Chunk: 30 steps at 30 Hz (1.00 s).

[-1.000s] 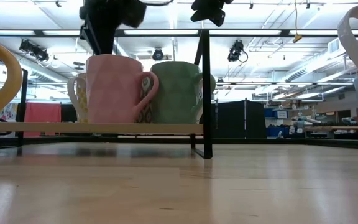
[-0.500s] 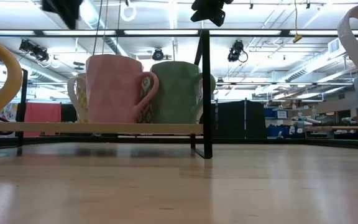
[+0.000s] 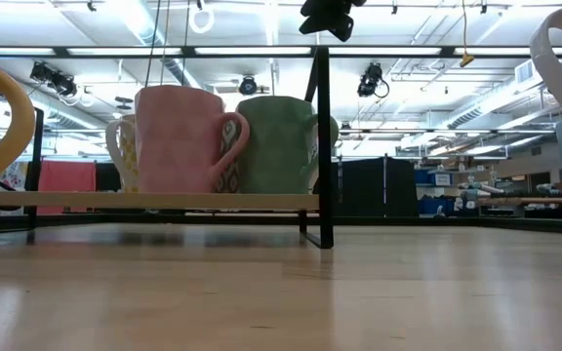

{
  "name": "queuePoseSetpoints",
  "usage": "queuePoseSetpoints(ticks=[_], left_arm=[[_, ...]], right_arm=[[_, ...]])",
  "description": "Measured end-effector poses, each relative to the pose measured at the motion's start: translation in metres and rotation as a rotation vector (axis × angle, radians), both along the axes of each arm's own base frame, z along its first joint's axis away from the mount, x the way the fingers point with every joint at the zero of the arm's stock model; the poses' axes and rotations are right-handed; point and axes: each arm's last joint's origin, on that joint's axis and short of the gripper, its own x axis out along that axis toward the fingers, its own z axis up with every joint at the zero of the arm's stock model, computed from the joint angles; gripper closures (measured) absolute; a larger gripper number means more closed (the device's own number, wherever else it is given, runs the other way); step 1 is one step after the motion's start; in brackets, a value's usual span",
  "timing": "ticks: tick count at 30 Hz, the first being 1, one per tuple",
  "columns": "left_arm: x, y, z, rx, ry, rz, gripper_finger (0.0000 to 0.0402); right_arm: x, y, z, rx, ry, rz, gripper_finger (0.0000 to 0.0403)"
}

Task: Place coffee mugs
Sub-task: Put the yellow mug on the shelf

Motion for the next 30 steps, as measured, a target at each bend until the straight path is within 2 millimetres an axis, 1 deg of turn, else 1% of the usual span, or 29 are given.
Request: queuePoseSetpoints(ticks=[3, 6, 12, 20, 30], left_arm=[[-0.006, -0.018, -0.006, -0.037, 0.028, 0.083, 0.028], [-0.007, -0.036, -0.016, -0.071, 0.047, 0.148, 0.028], [-0.002, -0.058, -0.035, -0.099, 0.069, 0.225, 0.028], [0.01, -0.071, -0.063, -0.084, 0.172, 0.235, 0.028], [0.018, -0.08, -0.09, -0.019, 0.221, 0.244, 0.028]], right_arm=[[0.0, 0.0, 0.0, 0.0, 0.0, 0.0, 0.024], [0.0, 0.0, 0.0, 0.0, 0.0, 0.0, 0.024], [0.0, 0.0, 0.0, 0.0, 0.0, 0.0, 0.024], [0.0, 0.0, 0.0, 0.0, 0.0, 0.0, 0.024], [0.0, 0.0, 0.0, 0.0, 0.0, 0.0, 0.024]])
